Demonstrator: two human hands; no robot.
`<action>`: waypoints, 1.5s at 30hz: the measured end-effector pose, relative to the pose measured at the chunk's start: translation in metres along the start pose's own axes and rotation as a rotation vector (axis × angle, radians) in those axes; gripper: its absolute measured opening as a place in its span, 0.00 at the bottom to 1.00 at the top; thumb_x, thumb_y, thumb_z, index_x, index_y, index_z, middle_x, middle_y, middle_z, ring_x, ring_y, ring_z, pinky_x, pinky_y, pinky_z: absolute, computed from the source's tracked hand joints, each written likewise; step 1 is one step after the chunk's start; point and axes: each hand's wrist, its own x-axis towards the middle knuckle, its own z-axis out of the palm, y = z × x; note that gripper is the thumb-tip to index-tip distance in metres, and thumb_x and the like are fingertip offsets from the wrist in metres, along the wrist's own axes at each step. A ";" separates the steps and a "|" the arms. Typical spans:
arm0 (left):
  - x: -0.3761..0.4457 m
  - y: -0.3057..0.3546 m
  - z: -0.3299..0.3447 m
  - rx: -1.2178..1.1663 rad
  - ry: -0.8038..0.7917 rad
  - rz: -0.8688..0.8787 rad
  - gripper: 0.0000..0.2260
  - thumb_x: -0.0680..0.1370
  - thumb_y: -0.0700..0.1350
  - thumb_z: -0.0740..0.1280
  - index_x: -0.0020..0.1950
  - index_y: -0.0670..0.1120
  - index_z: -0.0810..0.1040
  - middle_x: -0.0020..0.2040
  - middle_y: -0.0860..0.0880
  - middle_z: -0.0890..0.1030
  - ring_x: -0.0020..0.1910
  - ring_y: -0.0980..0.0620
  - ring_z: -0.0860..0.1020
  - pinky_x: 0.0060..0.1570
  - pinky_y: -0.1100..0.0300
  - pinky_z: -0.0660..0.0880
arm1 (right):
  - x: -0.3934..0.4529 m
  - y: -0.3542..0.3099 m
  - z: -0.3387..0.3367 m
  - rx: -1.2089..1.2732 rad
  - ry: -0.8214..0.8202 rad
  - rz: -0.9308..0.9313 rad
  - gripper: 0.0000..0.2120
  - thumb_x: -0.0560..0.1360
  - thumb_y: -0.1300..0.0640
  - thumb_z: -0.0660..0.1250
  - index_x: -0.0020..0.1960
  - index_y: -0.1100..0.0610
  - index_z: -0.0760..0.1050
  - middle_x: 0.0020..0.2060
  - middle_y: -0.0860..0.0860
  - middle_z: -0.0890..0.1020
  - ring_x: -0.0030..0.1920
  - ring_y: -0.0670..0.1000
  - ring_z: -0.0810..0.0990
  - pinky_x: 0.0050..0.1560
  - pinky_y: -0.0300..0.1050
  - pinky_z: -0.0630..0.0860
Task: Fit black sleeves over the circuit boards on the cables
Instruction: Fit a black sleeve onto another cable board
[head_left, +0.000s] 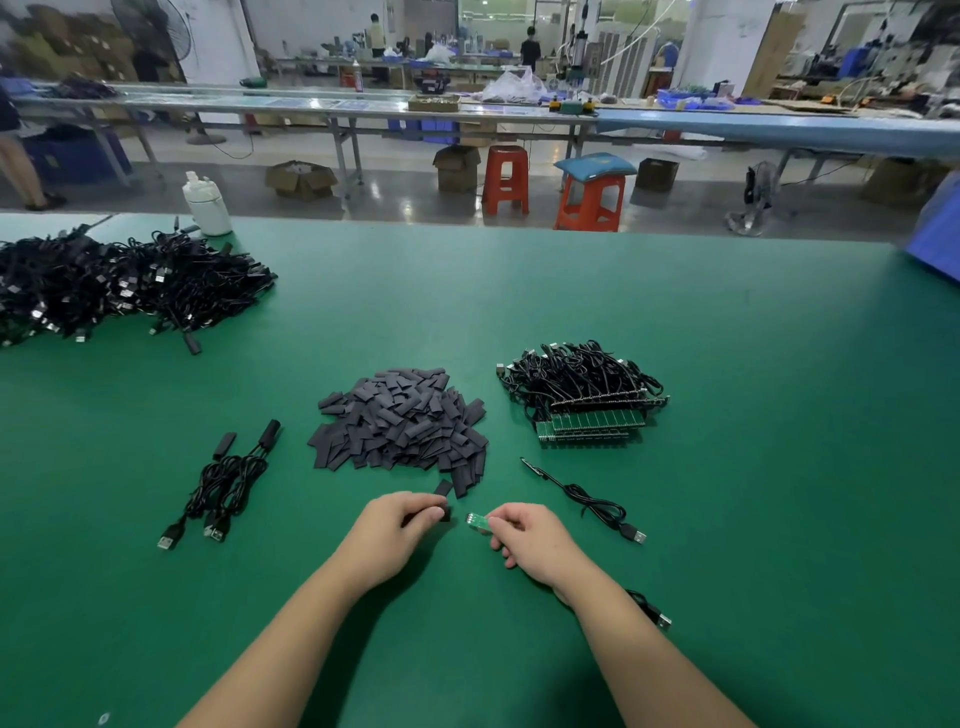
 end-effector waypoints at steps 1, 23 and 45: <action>0.000 0.002 0.004 0.014 -0.003 0.015 0.10 0.81 0.51 0.65 0.60 0.55 0.82 0.48 0.61 0.79 0.46 0.64 0.77 0.46 0.70 0.69 | 0.000 -0.001 0.000 -0.003 -0.001 0.003 0.09 0.81 0.55 0.62 0.50 0.52 0.81 0.36 0.46 0.81 0.33 0.45 0.77 0.45 0.44 0.80; -0.001 0.009 0.018 0.305 -0.105 0.063 0.07 0.75 0.54 0.72 0.45 0.56 0.75 0.49 0.58 0.71 0.49 0.57 0.73 0.51 0.59 0.73 | -0.006 -0.008 -0.002 0.088 -0.005 0.040 0.10 0.82 0.59 0.61 0.53 0.59 0.81 0.37 0.50 0.79 0.34 0.46 0.74 0.36 0.35 0.76; -0.010 0.021 0.025 -0.038 0.105 0.085 0.09 0.72 0.48 0.76 0.52 0.53 0.85 0.45 0.59 0.82 0.45 0.65 0.77 0.47 0.72 0.70 | -0.007 -0.018 -0.012 0.323 -0.034 0.039 0.04 0.79 0.61 0.68 0.53 0.58 0.81 0.38 0.51 0.85 0.35 0.46 0.81 0.42 0.41 0.81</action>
